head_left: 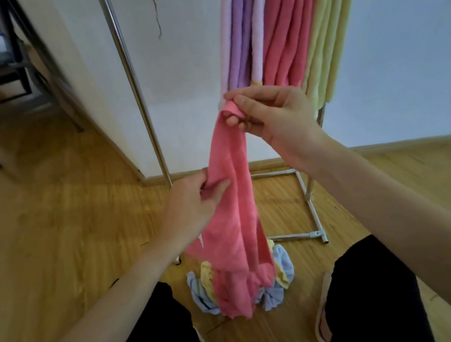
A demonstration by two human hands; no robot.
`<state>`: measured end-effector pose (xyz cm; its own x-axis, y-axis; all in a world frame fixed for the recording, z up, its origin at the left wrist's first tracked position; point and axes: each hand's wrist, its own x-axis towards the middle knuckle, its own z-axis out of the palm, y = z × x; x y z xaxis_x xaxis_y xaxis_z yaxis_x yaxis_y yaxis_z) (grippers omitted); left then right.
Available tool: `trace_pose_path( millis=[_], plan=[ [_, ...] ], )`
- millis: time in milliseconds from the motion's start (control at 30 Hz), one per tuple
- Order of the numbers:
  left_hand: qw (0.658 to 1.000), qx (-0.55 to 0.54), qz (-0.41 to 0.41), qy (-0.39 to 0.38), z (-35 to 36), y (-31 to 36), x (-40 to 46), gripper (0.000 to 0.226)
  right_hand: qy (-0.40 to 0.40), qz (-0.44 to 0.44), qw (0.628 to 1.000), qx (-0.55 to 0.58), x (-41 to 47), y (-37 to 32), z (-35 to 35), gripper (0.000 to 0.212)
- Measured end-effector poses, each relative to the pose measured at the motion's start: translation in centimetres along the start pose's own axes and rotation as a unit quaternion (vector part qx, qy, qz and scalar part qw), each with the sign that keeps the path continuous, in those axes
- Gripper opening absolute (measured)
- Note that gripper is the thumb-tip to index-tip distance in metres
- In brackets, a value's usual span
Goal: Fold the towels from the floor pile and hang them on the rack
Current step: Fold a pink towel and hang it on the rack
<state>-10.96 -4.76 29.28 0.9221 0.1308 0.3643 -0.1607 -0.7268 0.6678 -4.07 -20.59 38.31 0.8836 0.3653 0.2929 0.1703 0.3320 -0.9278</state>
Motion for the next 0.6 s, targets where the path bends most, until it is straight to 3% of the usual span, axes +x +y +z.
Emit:
trace_pose_path(
  millis=[200, 367, 467, 600],
  plan=[
    [0.997, -0.061, -0.035, -0.019, -1.2, -0.2, 0.2, 0.047, 0.074, -0.021, 0.996, 0.041, 0.5, -1.5, -1.9, 0.014],
    [0.98, -0.153, -0.123, 0.006, -2.7, 0.1, 1.6, 0.031, 0.127, 0.033, 0.99, 0.056, -0.1, 0.4, -4.4, 0.016],
    [0.971, -0.185, -0.143, 0.045, -3.0, 0.4, 2.3, 0.031, 0.123, 0.071, 0.99, -0.004, -1.3, 2.1, -5.6, 0.018],
    [0.963, -0.203, -0.156, 0.086, -2.7, 0.9, 2.4, 0.031, 0.089, 0.075, 0.977, -0.181, -3.1, 4.0, -6.6, 0.025]
  ],
)
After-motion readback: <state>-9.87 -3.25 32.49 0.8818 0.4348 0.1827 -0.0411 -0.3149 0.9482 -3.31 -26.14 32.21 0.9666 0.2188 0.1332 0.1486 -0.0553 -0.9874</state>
